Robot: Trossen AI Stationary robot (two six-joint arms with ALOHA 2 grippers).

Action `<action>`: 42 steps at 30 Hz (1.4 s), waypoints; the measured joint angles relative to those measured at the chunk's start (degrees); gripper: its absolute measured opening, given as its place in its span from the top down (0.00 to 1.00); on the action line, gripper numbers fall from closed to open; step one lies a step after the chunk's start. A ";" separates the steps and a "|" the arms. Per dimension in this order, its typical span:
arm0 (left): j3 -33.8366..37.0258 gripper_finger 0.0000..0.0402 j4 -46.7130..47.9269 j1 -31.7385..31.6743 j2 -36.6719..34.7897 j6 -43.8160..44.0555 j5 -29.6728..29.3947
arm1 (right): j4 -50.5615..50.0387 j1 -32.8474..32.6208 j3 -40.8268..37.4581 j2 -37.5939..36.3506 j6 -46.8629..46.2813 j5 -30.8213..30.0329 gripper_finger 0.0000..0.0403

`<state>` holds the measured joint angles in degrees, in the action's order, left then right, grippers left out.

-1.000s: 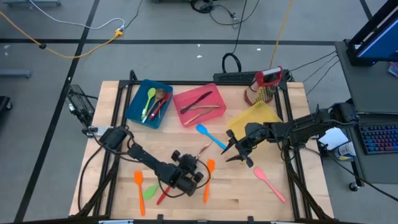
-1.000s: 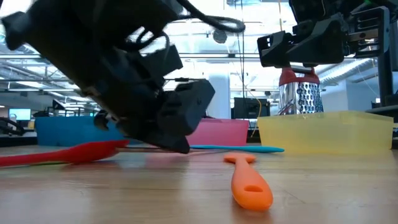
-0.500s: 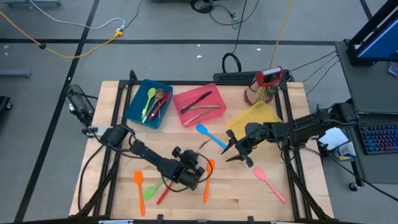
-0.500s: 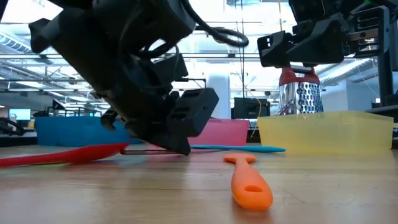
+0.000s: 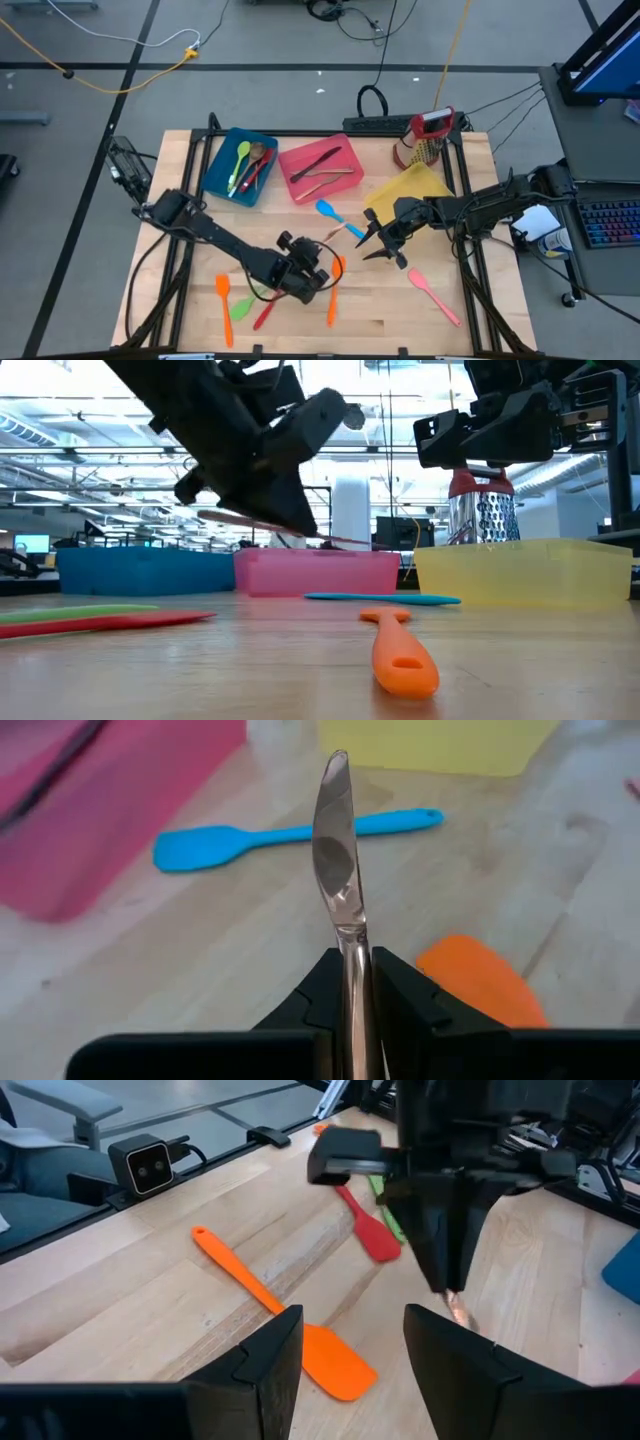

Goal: Pick & Place Kitchen Items
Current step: Put the gold knife into the pink bin

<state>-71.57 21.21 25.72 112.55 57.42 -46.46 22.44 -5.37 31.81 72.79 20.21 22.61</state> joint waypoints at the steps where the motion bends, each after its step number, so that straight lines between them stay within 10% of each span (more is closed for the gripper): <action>1: 0.00 0.91 1.34 -0.28 -0.56 -0.33 0.00 | 0.00 0.00 0.00 0.00 0.00 0.02 0.58; 25: 0.00 0.91 9.24 -13.15 -11.76 -20.49 0.99 | 0.00 0.02 0.00 0.00 -4.28 0.00 0.58; 42: 0.00 0.91 8.30 -31.81 -13.12 -34.68 18.43 | 0.00 0.00 0.00 0.00 -13.72 0.00 0.58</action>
<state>-71.57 29.52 -6.08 99.44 22.74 -28.04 22.44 -5.37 31.81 72.79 6.49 22.61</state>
